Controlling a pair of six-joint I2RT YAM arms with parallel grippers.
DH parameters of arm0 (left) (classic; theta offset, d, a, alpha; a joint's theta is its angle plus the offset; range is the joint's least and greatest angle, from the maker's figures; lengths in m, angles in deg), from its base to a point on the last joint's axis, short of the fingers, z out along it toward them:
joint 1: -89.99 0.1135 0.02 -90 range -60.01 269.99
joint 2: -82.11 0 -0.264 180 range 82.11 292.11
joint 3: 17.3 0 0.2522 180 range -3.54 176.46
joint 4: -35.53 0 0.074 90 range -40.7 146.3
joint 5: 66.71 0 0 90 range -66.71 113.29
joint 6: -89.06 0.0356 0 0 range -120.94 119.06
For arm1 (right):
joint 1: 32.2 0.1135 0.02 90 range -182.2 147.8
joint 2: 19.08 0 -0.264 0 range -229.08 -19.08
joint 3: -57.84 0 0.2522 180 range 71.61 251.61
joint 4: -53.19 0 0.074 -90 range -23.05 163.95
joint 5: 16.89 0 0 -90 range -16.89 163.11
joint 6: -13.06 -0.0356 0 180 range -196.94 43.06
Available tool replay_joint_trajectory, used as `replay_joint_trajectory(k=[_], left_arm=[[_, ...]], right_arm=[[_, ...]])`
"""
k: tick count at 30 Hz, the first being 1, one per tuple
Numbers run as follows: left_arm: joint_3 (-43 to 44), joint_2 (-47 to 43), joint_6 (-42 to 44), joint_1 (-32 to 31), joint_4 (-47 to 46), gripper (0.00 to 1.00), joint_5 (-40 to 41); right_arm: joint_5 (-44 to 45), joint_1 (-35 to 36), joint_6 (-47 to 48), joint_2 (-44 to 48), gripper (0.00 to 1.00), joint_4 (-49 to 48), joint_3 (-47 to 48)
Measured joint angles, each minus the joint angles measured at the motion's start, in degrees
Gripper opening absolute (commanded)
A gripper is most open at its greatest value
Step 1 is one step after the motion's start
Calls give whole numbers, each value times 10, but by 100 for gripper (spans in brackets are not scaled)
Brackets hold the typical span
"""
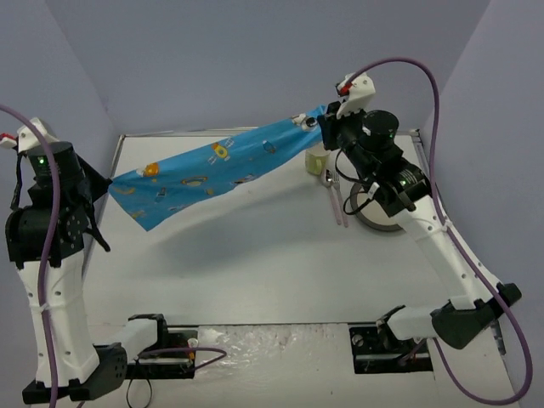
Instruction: Set the dinner table for one person
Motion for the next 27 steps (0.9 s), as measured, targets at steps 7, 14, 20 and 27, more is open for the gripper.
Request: replay_joint_trajectory(k=[7,14,20,27], left_arm=[[54,-59,-16,-1,60,0,-40],[-55,-118,-29,-2,72,0,-55],[-284,-72,-48,-1,10,0,-32],[-458,79,-58,40,-95,0,-34]], right_arm=[[-29,3,0,89,0,19,-16],[-43,2,-10,53,0,31,18],[-56,-10,-12,-120,0,33,58],[-83,-16,13,-392,0,31,108]])
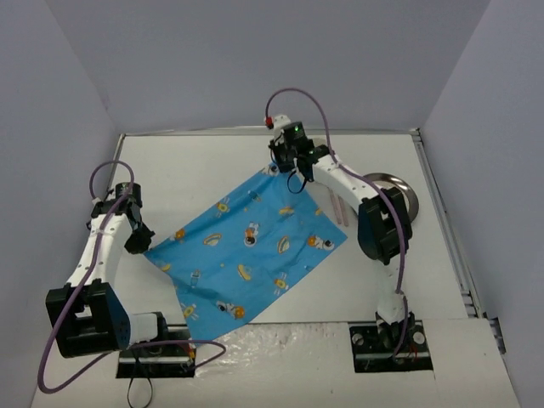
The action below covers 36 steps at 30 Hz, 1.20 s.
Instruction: Set the dinner table for one person
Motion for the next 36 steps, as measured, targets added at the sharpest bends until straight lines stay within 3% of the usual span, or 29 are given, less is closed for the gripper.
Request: replay_joint_trajectory(k=[5,11,13,14,15,16,18,19,21,23,27,32,36], left_arm=[[-8,88,-1,26,-68,0,-10],[56,182,1,30,-114,0,-16],[96,215,2,32,-125,0,-18],[113,232,2,33,-133,3,-19],[127,245,2,34,-138,8,-21],[140,258,2,36,-142,16,-23],[157,276,3,39,-147,40,-29],[164,283,3,41,-150,55,-31],[171,288,4,47,-148,75,-39],[182,287,8,54,-144,88,-43],[213,263,27,71,-129,94,-47],[229,174,62,70,-108,94,-80],[151,70,73,43,-114,94,-109]], right_arm=[[-3,0,30,-129,0,-14,34],[0,-1,52,-211,0,-36,131],[3,-1,58,-233,3,-48,174],[5,-1,61,-242,15,-56,192],[8,-1,65,-250,28,-61,210],[11,-1,68,-258,30,-64,229],[14,-2,73,-279,57,-73,265],[17,-3,78,-287,63,-79,281],[22,-5,84,-293,70,-81,293],[26,-8,83,-292,73,-82,293],[28,-13,75,-253,73,-79,238],[12,-20,41,-104,75,-55,77],[-19,-24,-11,42,79,-48,-51]])
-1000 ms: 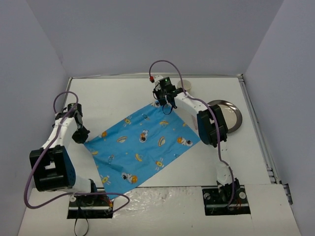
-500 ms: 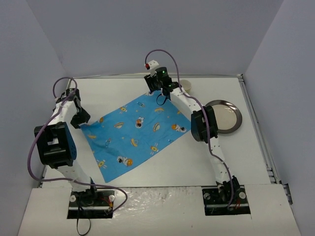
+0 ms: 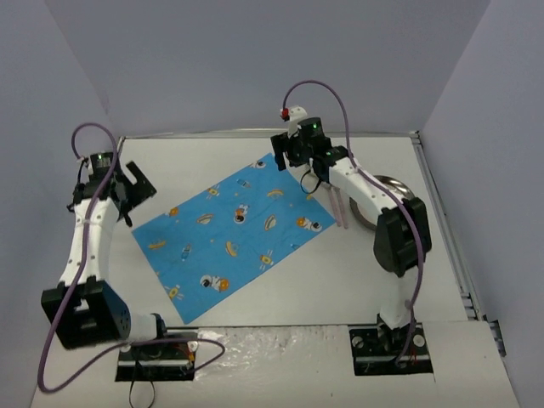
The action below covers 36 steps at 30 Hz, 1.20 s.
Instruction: Set the dinner table for one person
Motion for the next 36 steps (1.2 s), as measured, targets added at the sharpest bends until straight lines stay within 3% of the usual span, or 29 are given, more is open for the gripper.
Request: replay_joint_trajectory(k=[5,11,19,27,36], left_arm=[[-140,-52,-6,-35,-5,94,-30],[-231,-19,-17,-45,-18,94,-40],[-235,54,-38,-45,-90,94,-43],[-215,113,-57,-45,-111,93,-46],[-144,181,-64,-45,-100,93,-40]], right_arm=[[-39,2,-85,117,86,-26,-115],[-57,17,-159,129,93,-49,-264],[-62,3,-240,109,95,-133,-406],[-61,-26,-270,83,95,-224,-412],[-53,-52,-274,68,95,-261,-412]])
